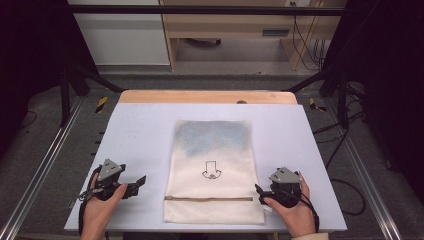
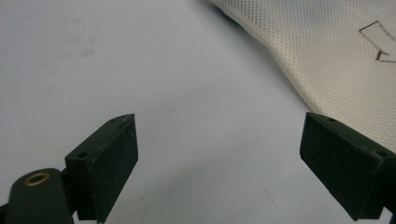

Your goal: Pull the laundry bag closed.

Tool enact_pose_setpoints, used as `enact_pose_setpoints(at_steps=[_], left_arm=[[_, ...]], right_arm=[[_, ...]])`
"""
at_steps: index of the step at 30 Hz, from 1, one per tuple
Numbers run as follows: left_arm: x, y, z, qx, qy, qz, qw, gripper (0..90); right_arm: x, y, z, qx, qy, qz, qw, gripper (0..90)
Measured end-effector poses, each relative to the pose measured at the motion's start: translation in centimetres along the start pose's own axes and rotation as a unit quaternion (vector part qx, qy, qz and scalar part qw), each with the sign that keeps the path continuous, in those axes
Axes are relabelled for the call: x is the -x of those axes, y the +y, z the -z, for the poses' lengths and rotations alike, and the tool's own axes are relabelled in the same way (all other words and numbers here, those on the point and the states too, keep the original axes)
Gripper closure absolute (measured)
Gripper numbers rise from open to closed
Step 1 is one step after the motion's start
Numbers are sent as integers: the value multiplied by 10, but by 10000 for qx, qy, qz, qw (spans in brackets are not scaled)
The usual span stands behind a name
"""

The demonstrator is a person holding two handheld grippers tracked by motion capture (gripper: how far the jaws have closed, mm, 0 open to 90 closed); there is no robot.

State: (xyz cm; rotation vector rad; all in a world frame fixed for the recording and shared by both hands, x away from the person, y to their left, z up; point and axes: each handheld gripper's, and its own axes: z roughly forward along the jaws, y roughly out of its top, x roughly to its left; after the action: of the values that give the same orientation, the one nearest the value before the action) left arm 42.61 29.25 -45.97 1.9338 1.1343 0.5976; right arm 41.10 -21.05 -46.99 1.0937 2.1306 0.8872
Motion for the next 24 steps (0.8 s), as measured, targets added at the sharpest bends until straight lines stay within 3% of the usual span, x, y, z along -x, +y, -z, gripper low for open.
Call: enact_pose_setpoints(at_steps=[4,9,15,24], left_arm=[[6,-1,6,4,139,-110,9998,91],[16,-2,9,-125,247,-275,9992,83],[11,-5,5,-349,398,-327,9981,83],[4,-5,6,-243,462,-175,9985,68]], right_arm=[[-5,3,3,51,251,-28,9997,85],[-22,15,2,-231,614,324,9973,90],[-50,40,-5,-668,1090,920,9875,108],[-70,78,-10,-1061,1345,1497,9738,104]])
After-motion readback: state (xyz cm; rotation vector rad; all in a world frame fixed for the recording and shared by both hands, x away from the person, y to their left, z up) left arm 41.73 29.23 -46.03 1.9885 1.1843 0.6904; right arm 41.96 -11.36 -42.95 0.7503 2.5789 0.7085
